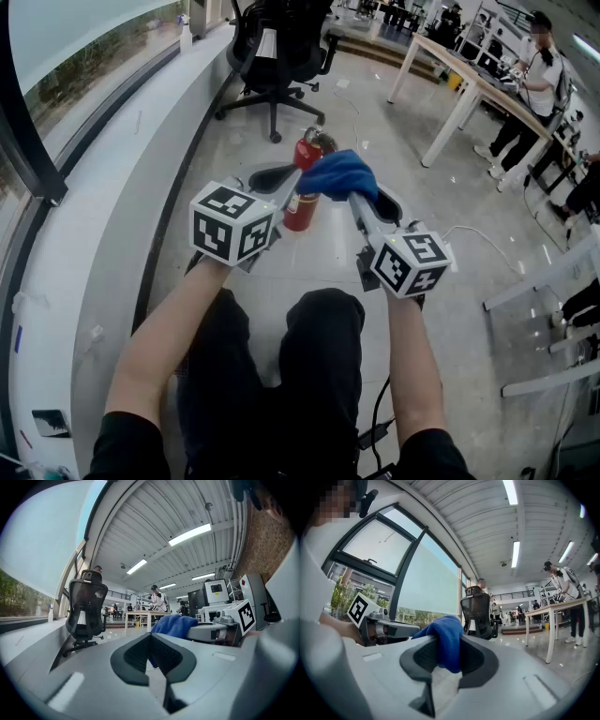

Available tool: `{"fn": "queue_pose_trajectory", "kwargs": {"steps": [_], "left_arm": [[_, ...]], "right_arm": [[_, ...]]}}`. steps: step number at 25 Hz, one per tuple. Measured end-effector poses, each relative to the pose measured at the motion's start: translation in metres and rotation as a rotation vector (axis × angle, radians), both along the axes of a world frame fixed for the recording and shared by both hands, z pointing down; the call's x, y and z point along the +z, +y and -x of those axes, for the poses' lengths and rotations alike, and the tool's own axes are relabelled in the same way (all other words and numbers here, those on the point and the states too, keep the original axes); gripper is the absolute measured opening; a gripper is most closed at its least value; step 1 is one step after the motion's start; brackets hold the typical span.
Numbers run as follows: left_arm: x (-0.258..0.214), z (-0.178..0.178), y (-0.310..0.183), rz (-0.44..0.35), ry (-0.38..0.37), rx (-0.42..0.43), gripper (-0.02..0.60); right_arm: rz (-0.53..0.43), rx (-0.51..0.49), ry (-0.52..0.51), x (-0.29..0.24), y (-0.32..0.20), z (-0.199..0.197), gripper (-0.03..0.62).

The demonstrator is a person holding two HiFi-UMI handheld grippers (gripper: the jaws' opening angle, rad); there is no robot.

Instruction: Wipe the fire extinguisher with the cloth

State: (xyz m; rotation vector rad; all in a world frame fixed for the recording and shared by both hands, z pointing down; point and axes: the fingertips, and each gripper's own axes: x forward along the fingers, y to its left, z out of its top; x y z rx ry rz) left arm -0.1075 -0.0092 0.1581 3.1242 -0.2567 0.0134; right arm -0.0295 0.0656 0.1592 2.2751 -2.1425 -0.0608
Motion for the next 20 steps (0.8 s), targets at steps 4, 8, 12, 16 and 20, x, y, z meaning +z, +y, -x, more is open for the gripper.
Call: {"fn": "queue_pose_trajectory", "kwargs": {"steps": [4, 8, 12, 16, 20], "left_arm": [[-0.0002, -0.0015, 0.0005, 0.003, 0.006, 0.001, 0.008], [-0.0010, -0.0025, 0.0017, 0.003, 0.008, 0.007, 0.008], [-0.0040, -0.0026, 0.0030, 0.001, 0.012, 0.008, 0.008], [-0.0034, -0.0030, 0.0049, 0.000, 0.009, 0.011, 0.008], [-0.0033, -0.0034, 0.0054, 0.001, 0.009, 0.011, 0.008]], "right_arm": [[-0.006, 0.006, -0.005, 0.0003, 0.0011, -0.0022, 0.095], [-0.008, 0.005, -0.001, -0.0003, 0.0018, -0.0021, 0.095], [-0.008, 0.003, 0.000, -0.0022, 0.0024, -0.0021, 0.095], [-0.007, -0.007, -0.006, -0.0006, 0.0022, -0.0013, 0.095], [-0.010, -0.010, -0.013, -0.0001, 0.0037, -0.0033, 0.095]]}}
